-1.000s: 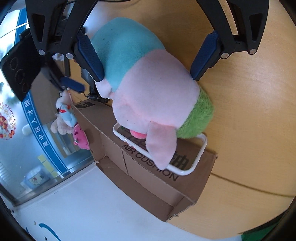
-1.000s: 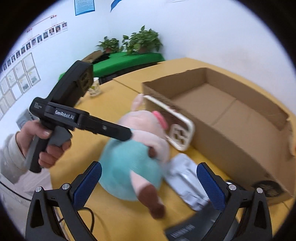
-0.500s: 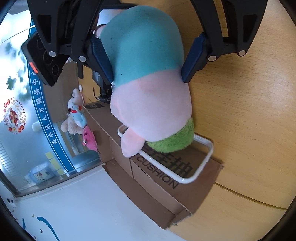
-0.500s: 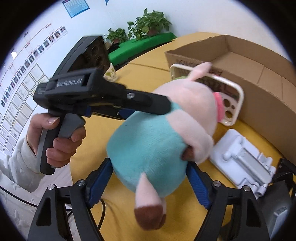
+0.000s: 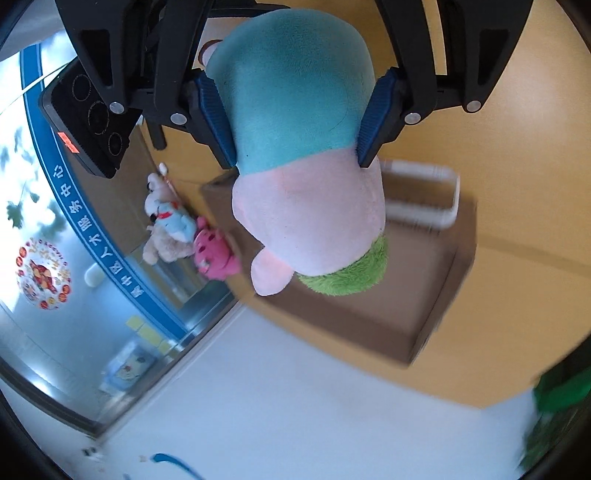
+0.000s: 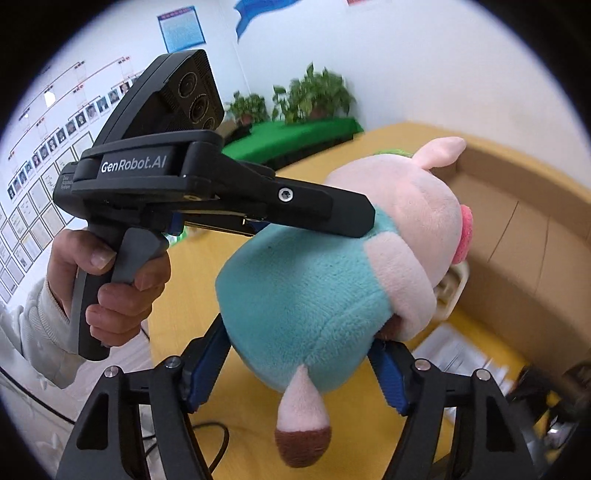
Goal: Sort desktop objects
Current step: 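Carry the pig plush into the cardboard box and release it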
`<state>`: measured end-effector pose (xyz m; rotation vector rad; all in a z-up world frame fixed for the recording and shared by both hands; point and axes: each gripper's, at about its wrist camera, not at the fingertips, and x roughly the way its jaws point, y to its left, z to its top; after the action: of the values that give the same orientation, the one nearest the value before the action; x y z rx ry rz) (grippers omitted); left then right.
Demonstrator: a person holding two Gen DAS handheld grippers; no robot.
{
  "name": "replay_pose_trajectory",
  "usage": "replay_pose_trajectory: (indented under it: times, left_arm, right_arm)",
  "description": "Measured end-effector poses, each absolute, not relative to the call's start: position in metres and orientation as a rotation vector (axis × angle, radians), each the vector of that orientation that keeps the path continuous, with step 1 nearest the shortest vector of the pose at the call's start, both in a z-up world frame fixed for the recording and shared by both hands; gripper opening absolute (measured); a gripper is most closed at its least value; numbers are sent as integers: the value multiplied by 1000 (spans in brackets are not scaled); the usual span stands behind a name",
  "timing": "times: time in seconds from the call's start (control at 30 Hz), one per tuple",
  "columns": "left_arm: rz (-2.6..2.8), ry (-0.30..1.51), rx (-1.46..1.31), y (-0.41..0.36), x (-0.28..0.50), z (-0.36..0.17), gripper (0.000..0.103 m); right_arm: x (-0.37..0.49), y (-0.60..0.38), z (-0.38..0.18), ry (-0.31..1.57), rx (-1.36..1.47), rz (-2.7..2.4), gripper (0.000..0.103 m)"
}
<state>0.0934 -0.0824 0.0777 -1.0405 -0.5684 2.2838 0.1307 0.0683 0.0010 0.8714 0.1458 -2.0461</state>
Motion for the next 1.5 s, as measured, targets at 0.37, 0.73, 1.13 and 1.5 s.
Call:
replay_pose_trajectory:
  times: [0.37, 0.73, 1.13, 1.5]
  left_arm:
    - [2359, -342, -635, -56, -22, 235, 63]
    - [2324, -434, -869, -69, -186, 183, 63]
    - [2218, -555, -1294, -86, -272, 19, 63]
    - [2308, -558, -1194, -117, -245, 47, 63]
  right_arm:
    - [34, 82, 141, 235, 544, -2274, 72]
    - [-130, 57, 124, 177, 767, -2212, 72]
    - [-236, 40, -34, 49, 1141, -2058, 71]
    - [-218, 31, -68, 158, 1155, -2029, 69]
